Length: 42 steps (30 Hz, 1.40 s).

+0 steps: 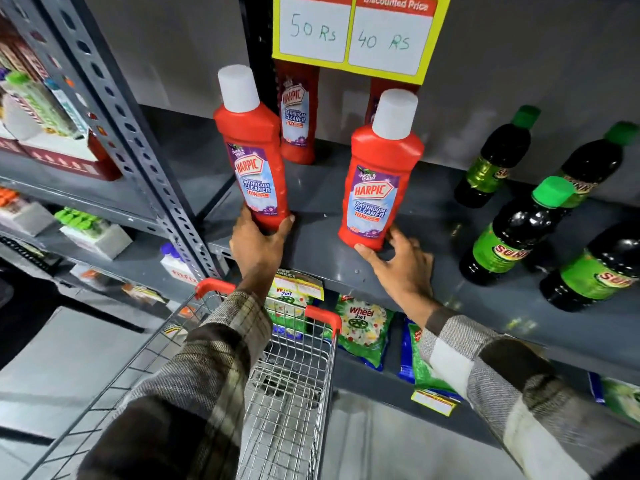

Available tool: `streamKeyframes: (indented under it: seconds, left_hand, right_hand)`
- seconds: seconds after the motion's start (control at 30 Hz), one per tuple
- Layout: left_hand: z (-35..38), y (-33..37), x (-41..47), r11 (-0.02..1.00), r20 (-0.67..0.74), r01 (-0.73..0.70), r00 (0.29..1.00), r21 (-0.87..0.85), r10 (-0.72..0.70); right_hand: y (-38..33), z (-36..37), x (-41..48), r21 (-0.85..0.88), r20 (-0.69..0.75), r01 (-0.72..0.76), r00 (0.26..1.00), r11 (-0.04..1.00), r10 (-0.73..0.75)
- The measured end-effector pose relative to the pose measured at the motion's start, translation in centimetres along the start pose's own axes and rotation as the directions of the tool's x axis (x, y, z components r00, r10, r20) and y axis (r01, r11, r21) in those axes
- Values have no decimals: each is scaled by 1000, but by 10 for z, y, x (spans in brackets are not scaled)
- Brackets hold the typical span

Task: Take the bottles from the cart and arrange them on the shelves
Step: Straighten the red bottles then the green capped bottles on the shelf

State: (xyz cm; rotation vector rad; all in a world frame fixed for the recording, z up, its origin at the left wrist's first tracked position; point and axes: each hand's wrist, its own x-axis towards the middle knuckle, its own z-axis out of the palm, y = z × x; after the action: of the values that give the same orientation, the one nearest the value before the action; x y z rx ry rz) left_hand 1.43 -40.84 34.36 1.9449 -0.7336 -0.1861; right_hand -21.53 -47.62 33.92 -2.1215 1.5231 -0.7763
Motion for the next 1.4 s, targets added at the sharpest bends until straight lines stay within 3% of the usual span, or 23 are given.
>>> streamKeyframes:
  seconds: [0.1,0.23,0.33,0.4,0.5,0.6,0.67,0.77,0.87,1.03,1.4]
  left_hand:
    - [2,9,-23,998,-17,4,1000,58,-3]
    - [17,52,-122,992,-173,-101,981,-74,87]
    - [45,77,-175,949,-121,-290,954,-124,276]
    - [65,98,-194,921,-56,-354,935,-164,350]
    - [98,136,-215,894,94,-366,911,-259,401]
    - [128,159,-220,913,151,-292,927,-284,344]
    - [144,163,-220,925,157,-265,936,-271,314]
    - [157,159,-224,951,216,-211,941,-227,261]
    - [169,153,-226,968,217,-207,948,-143,235]
    - [174,155,-223,984,238,-177,955,-27,178]
    - [170,158,-227,987,253,-146,954,-62,157]
  right_hand:
    - [-3,-4,-3,30,17,-5,1000,1000,4]
    - [4,-21,-36,275,-114,42,993,960,-10]
    - [25,-54,-80,330,-260,181,961,927,-95]
    - [47,-83,-100,300,-385,203,920,932,-77]
    - [86,-123,-107,302,-548,114,833,947,74]
    - [116,-153,-97,353,-649,21,726,935,228]
    - [134,-168,-86,381,-621,-36,730,924,285]
    - [154,-175,-68,437,-466,-159,802,885,374]
    - [165,-167,-60,395,-391,-260,821,881,417]
    - [169,-159,-58,360,-395,-295,811,885,431]
    - [167,-161,-57,363,-425,-293,793,885,436]
